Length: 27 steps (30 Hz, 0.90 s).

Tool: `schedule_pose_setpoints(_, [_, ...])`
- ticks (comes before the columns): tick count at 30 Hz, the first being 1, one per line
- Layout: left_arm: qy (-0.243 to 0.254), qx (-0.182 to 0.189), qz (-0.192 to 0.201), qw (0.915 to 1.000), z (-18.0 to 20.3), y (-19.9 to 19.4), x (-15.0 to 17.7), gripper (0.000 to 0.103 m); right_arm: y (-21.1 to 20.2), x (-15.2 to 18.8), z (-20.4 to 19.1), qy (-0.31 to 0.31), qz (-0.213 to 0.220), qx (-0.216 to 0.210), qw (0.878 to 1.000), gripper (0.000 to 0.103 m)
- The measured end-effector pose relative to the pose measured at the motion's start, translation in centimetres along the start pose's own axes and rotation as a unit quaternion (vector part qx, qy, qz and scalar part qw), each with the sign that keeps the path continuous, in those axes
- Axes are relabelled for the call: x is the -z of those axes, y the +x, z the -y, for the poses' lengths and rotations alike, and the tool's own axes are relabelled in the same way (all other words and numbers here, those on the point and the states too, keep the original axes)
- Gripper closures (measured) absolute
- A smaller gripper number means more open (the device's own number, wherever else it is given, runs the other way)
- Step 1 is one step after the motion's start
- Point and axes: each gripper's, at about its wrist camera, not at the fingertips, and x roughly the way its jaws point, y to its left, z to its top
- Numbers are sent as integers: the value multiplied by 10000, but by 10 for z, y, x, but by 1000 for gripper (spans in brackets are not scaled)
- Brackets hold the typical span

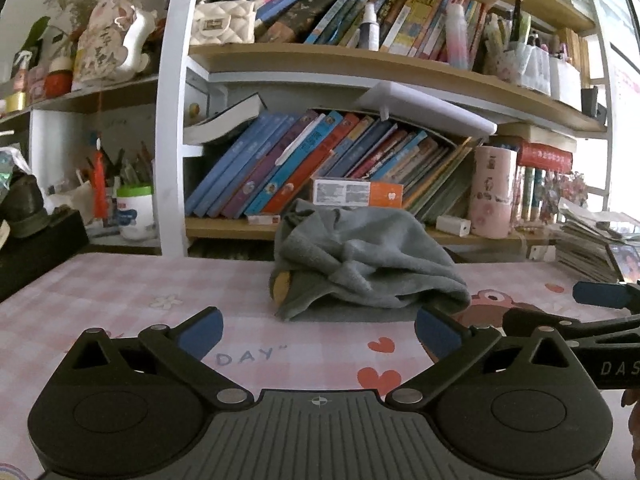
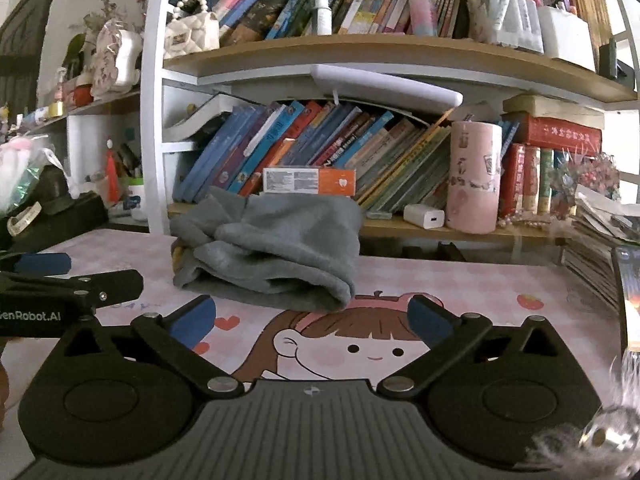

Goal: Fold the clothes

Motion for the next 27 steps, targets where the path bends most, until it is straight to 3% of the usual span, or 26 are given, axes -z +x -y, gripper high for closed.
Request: schedule_pose_setpoints(27, [126,-18,-150,9998,2,4,1,0,9,0,0,-28,-311,57,9995,0])
